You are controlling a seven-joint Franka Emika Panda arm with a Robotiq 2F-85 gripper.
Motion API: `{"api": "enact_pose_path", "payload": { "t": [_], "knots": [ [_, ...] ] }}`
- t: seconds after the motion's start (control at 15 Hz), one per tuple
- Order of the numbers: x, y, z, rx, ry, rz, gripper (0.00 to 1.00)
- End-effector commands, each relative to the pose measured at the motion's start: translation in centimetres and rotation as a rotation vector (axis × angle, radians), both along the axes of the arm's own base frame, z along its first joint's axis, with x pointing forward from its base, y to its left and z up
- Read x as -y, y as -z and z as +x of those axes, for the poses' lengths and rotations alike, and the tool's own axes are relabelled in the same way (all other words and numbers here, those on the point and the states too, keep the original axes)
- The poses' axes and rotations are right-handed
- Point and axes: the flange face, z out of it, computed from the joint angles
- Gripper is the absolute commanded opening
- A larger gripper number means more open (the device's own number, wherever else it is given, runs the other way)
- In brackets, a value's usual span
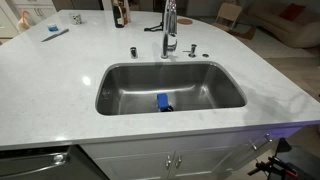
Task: Open the tap
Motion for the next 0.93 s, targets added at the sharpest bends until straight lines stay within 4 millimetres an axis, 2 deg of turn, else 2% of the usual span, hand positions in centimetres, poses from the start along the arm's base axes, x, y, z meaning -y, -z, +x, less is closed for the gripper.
{"api": "enact_pose_path", "payload": {
  "t": [0.0,0.27,0.87],
  "knots": [
    [0.0,-0.1,0.0,-0.001,0.000,0.000,1.00],
    [0.9,1.1,2.1,0.058,0.062,-0.024,1.00],
    [4.5,4.9,10.3,0.357,0.259,-0.181,1.00]
  ]
}}
